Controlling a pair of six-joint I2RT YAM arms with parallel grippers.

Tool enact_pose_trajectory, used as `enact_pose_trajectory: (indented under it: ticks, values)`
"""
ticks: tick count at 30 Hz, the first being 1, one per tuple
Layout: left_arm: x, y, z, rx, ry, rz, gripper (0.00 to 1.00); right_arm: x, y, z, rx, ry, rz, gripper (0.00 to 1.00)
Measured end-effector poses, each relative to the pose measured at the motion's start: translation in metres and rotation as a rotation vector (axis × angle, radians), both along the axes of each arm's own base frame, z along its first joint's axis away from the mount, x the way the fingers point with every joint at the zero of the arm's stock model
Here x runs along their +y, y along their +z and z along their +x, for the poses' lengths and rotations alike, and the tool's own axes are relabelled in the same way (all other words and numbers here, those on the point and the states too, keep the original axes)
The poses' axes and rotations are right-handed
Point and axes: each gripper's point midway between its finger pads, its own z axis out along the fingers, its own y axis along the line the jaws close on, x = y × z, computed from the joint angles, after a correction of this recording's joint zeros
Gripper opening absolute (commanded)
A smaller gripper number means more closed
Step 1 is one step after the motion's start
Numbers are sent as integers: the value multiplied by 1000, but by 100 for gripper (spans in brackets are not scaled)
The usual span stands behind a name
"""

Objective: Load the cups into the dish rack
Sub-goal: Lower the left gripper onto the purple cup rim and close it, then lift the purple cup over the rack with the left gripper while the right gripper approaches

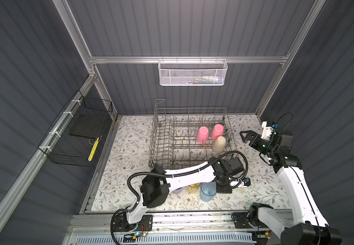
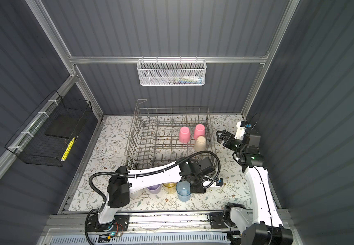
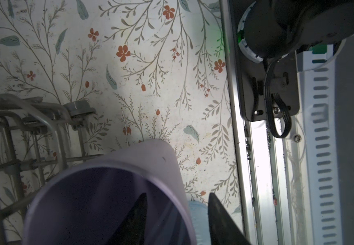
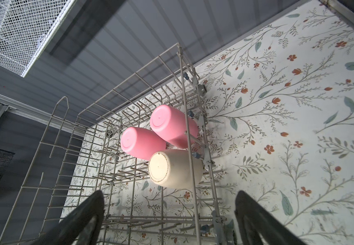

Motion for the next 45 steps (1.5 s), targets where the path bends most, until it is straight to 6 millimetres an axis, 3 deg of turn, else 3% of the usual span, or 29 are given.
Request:
enact_pose_trajectory:
  ticks: [5,18,27,32,40,45]
  values:
    - [0,3,-1,-1,-10,-2,26,-1,0,0,-2,-2,1,96]
    - [0,3,-5,18,-41,15,2,-2,2,0,-8,1,13,96]
    - [0,9,-13,55,-65,-5,0,-4,-2,0,1,-4,33,96]
    - [3,35,-19,55,-85,-87,0,-4,0,-1,-8,0,40,96]
    - [12,106,-27,77,-118,-346,0,-3,0,-2,-22,10,61,96]
    - [26,141,-14,135,-93,-511,0,0,2,-3,-42,26,87,96]
